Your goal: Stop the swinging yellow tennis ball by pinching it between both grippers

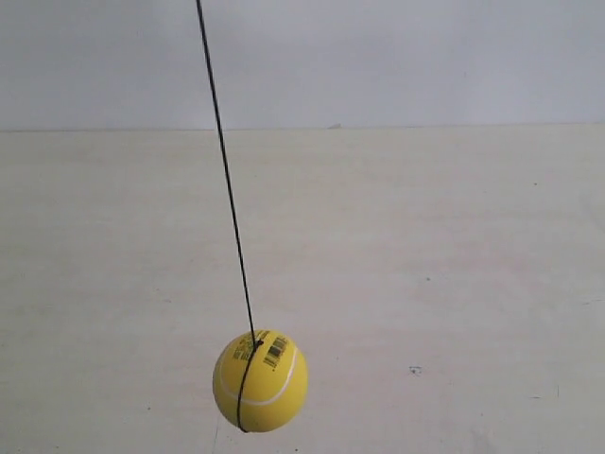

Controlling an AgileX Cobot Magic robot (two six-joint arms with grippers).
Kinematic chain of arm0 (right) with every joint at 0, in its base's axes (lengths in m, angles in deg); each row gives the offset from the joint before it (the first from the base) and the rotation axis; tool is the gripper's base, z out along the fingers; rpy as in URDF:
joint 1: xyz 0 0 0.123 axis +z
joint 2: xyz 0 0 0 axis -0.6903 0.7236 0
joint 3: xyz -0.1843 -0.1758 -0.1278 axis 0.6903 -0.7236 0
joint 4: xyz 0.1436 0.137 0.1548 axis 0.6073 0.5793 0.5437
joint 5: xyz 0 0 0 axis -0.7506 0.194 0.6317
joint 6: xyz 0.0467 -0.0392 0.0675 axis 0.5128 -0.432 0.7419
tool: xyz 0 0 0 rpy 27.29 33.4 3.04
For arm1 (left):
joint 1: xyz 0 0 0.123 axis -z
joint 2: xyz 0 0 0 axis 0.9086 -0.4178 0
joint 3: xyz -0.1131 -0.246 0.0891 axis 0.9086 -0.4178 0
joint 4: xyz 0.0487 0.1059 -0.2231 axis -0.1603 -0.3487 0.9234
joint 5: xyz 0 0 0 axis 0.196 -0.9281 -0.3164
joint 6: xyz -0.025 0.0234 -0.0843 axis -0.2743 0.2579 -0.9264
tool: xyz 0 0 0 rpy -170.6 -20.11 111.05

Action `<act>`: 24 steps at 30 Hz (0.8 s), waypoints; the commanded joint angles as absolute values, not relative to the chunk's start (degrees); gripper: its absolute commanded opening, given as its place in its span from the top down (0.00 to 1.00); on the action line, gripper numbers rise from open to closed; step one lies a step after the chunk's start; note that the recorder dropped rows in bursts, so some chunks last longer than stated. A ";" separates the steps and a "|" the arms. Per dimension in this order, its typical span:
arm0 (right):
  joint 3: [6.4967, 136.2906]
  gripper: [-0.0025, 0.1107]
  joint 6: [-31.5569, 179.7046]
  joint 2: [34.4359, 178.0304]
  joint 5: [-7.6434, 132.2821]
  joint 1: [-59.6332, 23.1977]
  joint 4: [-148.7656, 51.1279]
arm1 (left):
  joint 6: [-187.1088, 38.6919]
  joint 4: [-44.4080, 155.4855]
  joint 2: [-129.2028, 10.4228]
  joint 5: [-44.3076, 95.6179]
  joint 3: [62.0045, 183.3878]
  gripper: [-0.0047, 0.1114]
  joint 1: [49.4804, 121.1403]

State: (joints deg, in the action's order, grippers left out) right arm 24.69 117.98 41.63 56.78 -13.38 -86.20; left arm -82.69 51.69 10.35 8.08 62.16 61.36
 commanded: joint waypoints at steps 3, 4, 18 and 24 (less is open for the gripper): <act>24.94 0.98 107.52 34.44 49.70 -14.75 -82.22 | -82.46 51.46 10.42 8.24 62.00 0.92 61.17; 24.94 0.98 105.36 34.44 47.79 -15.78 -81.18 | -82.46 51.46 10.42 8.09 62.00 0.92 61.17; 24.94 0.98 82.67 34.44 29.75 -42.58 -51.06 | -82.46 51.46 10.42 8.09 62.00 0.92 61.17; 24.08 0.98 75.60 34.44 37.04 -45.42 -51.22 | -82.46 51.46 10.42 8.09 62.00 0.92 61.17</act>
